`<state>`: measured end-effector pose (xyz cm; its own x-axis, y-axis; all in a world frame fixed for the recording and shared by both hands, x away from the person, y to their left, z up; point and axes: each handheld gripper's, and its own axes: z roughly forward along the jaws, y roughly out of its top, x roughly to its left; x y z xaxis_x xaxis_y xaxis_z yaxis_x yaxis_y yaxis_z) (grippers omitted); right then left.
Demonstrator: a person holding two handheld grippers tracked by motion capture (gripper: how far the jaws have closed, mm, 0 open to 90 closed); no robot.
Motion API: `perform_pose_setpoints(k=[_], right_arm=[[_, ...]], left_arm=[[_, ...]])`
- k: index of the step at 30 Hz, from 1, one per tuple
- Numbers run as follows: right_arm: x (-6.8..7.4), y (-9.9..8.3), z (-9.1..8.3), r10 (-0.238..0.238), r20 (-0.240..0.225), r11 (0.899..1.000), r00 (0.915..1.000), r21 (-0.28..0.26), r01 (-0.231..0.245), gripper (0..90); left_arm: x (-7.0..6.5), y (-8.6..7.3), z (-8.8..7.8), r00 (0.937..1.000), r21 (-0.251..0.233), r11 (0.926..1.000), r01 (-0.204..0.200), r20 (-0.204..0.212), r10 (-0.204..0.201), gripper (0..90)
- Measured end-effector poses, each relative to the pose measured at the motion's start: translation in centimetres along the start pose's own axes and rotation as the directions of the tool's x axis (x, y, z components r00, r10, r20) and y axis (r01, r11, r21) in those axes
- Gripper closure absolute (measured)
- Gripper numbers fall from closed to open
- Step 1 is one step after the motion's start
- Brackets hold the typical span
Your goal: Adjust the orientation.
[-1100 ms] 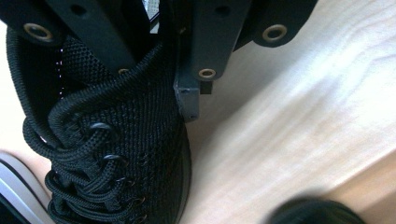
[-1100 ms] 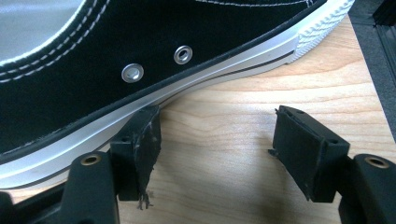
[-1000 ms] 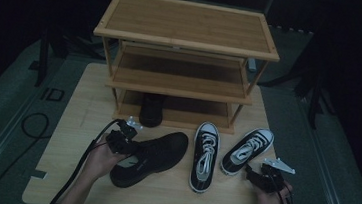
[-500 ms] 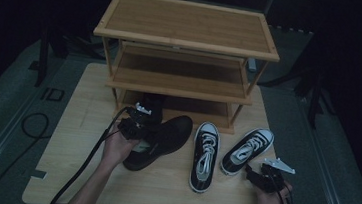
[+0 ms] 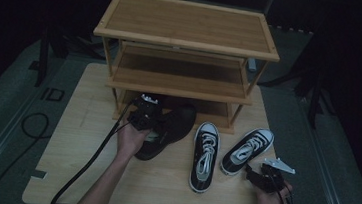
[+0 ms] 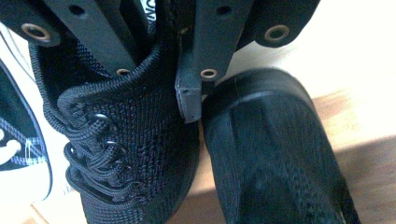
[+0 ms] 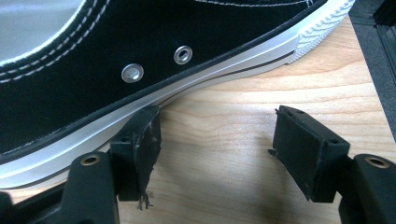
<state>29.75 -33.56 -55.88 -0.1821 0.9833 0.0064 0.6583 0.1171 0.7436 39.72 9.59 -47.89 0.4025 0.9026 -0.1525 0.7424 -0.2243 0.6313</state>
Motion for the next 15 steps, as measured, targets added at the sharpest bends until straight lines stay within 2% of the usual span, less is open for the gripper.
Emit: perform_pose_setpoints(k=[6,10,13,15], right_arm=[[-0.01,0.01,0.0,-0.001,0.0,1.0,1.0,0.001,0.001,31.8],[0.0,0.01,0.0,-0.001,-0.001,1.0,1.0,0.001,0.001,31.6],[0.0,0.01,0.0,-0.002,-0.002,1.0,1.0,0.001,0.002,31.6],[0.0,0.01,0.0,-0.002,-0.002,1.0,1.0,0.002,0.002,31.6]], left_arm=[[-0.23,0.42,0.54,0.9986,-0.051,0.998,0.036,-0.036,-0.038,85.1],[-0.4,0.3,0.53,0.9985,-0.063,0.9978,0.019,-0.051,-0.022,81.0],[-0.34,0.3,0.61,0.9979,-0.066,0.9974,0.029,-0.055,-0.033,79.9],[-0.4,0.26,0.6,0.9973,-0.076,0.9969,0.023,-0.067,-0.028,75.8]])
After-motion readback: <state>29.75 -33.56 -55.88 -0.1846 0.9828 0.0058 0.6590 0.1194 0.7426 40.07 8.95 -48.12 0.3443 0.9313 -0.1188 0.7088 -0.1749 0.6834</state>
